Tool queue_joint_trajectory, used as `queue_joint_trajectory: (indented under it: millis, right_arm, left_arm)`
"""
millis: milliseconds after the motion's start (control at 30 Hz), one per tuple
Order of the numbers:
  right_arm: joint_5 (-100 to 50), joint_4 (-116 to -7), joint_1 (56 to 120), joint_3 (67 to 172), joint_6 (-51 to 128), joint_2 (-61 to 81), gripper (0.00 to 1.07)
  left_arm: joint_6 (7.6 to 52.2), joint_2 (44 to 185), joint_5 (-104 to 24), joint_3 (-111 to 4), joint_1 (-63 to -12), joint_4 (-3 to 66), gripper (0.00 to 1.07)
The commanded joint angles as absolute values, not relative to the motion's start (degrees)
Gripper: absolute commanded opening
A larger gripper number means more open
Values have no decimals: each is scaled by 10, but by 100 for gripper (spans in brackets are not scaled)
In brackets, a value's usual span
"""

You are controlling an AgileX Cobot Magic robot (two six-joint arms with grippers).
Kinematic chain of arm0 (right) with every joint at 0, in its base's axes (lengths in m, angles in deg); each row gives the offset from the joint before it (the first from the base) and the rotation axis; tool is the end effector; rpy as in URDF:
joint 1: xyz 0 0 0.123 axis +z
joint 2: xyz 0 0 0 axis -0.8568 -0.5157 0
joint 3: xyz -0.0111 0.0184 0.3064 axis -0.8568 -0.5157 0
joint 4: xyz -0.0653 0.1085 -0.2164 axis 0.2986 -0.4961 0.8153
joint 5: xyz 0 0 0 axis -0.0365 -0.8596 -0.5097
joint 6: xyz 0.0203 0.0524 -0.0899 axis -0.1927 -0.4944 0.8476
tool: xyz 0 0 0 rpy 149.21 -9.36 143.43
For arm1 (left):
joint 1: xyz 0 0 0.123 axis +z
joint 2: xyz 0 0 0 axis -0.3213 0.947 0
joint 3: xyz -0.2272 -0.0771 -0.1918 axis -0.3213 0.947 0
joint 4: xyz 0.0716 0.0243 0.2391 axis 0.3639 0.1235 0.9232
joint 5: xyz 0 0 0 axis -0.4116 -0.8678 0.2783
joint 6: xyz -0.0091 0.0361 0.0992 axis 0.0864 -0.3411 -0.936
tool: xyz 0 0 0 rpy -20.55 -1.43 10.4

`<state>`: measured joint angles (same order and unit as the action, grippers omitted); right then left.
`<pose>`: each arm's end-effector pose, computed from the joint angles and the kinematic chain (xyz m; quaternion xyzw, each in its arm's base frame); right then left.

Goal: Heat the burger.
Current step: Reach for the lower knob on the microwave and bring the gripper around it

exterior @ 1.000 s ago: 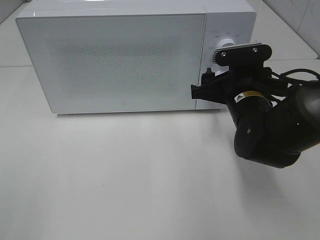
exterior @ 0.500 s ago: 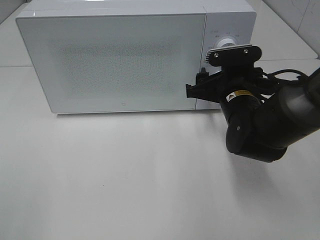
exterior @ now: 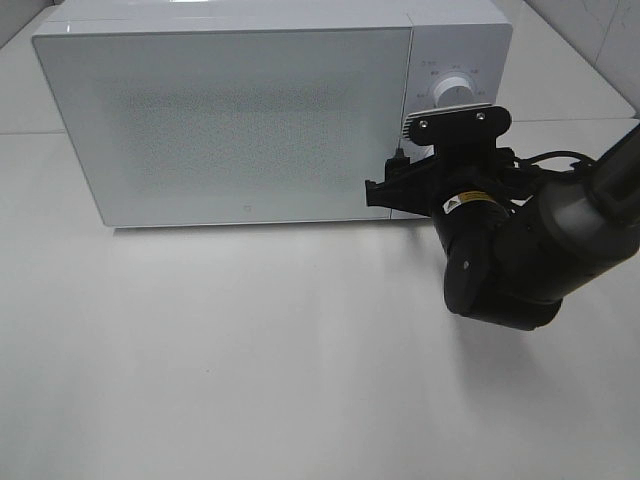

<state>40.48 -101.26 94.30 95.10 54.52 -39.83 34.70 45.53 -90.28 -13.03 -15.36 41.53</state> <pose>0.3384 0.1626 0.1348 -0.0425 0.7378 -0.0545 0.6714 -0.0175 -0.0090 0.2740 -0.0304 0.8486 -0.0317 0.5272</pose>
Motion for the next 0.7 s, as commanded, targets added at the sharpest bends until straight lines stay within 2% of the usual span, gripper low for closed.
queue_joint_trajectory:
  millis: [33, 267, 333, 367, 400, 433, 533, 600, 633, 667, 700]
  right_arm:
    - [460, -1007, 942, 968, 542, -399, 76]
    - [467, -1010, 941, 968, 543, -399, 73]
    - [458, -1010, 936, 968, 543, -399, 65]
    - [458, -1010, 936, 968, 543, -399, 65]
    - [456, -1011, 936, 968, 543, -399, 61]
    - [455, -1012, 936, 968, 543, -399, 52]
    - [455, -1012, 936, 968, 543, -399, 47]
    - [456, -1010, 936, 968, 543, -399, 22]
    - [456, -1010, 936, 968, 543, -399, 22]
    - [455, -1010, 936, 968, 543, -399, 16]
    - [454, -1009, 936, 968, 543, -399, 5]
  left_arm:
    - [350, 446, -902, -129, -150, 416, 100]
    - [350, 446, -902, -129, -150, 416, 100]
    - [350, 446, -902, -129, -150, 416, 100]
    - [350, 446, -902, -129, -150, 416, 100]
    - [350, 446, -902, -129, -150, 416, 100]
    - [350, 446, -902, -129, -150, 416, 100]
    - [350, 446, -902, -129, -150, 416, 100]
    - [350, 446, -902, -129, -150, 416, 100]
    - [350, 446, -902, -129, -150, 416, 100]
    - [350, 446, -902, -129, -150, 416, 100]
    - [350, 446, -902, -129, -150, 416, 100]
